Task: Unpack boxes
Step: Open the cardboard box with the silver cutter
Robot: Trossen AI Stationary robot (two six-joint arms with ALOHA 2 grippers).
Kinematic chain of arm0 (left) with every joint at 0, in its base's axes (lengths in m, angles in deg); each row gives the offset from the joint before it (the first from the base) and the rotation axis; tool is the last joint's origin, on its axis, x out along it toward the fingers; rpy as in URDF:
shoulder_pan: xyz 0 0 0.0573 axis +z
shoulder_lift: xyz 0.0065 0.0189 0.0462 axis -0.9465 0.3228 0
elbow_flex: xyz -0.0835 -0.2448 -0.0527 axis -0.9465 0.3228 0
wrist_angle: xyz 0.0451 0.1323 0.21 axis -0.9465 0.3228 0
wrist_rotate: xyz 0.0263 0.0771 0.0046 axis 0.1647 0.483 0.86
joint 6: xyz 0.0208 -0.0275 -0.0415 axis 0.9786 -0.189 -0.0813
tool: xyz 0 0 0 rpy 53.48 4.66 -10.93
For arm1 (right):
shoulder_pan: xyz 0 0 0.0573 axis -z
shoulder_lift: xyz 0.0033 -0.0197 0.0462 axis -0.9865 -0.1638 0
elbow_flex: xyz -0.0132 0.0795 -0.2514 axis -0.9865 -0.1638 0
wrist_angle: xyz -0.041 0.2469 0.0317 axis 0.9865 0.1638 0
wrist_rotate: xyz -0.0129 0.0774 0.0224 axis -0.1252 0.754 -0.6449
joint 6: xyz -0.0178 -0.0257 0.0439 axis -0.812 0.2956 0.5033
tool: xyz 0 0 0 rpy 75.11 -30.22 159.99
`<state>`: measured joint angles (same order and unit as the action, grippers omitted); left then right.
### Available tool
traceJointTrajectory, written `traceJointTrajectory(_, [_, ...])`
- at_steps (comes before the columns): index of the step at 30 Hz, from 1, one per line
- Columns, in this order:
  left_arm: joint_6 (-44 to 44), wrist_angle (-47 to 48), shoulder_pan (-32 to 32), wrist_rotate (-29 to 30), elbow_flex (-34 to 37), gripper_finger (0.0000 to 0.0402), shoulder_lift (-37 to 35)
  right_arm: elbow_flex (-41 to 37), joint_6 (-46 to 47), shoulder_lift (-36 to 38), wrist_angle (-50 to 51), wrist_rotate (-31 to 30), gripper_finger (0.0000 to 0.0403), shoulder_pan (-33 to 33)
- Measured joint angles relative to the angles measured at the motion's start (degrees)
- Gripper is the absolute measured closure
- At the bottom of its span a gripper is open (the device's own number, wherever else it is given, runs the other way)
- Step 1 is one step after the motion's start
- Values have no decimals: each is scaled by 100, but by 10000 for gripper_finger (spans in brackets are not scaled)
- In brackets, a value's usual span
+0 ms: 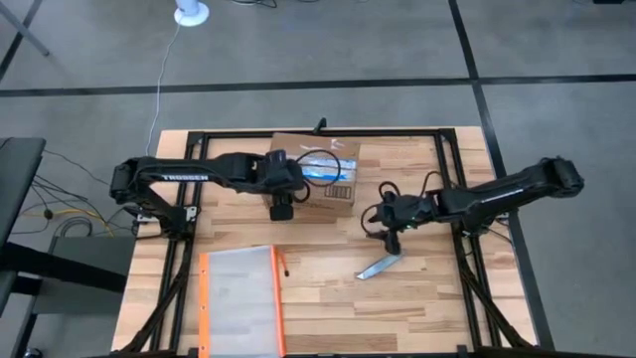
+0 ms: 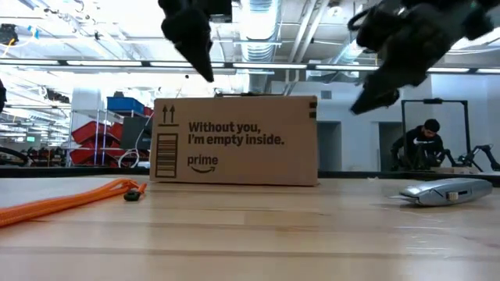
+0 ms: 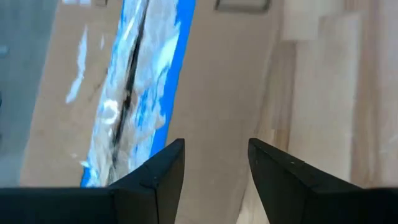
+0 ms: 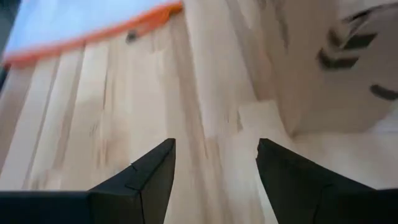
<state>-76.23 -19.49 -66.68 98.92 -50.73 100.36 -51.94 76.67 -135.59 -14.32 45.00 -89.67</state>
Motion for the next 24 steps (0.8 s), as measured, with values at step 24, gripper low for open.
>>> traceJointTrajectory(24, [-56,84,-66,-262,-134,240,-20,209,-432,-2178,1351,487,213,-1217])
